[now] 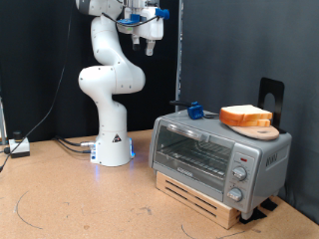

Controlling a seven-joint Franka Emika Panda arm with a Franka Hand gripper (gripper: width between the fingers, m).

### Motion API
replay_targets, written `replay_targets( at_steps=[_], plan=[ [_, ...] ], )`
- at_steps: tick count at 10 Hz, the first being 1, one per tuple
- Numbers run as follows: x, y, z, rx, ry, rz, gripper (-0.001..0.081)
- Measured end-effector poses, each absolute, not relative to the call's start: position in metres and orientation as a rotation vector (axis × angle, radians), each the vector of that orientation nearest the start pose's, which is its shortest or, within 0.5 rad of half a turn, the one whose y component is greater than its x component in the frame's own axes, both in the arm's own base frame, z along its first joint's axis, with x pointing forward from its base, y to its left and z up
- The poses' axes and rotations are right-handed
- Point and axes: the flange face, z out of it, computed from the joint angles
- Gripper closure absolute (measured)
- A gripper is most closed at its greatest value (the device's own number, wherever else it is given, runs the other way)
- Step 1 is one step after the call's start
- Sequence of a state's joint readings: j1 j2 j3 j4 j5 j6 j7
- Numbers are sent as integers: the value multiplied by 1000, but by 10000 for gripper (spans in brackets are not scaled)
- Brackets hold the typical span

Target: Make a piece of toast with the oven

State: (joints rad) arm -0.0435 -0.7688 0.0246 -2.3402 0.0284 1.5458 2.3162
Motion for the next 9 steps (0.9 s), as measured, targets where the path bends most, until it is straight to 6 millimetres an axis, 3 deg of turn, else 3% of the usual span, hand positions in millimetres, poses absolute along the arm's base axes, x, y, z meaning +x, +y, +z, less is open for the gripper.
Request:
replay_targets(
  at_steps=[2, 5, 7, 8, 9],
  plan=[
    [312, 5, 595, -1353, 2798, 45, -1],
    [312, 18, 604, -1785, 2430, 73, -1],
    [324, 14, 592, -2040, 2207, 25, -1],
    [323, 14, 593, -2012, 2227, 35, -1],
    [321, 16, 594, -2096, 2104, 72, -1]
  ],
)
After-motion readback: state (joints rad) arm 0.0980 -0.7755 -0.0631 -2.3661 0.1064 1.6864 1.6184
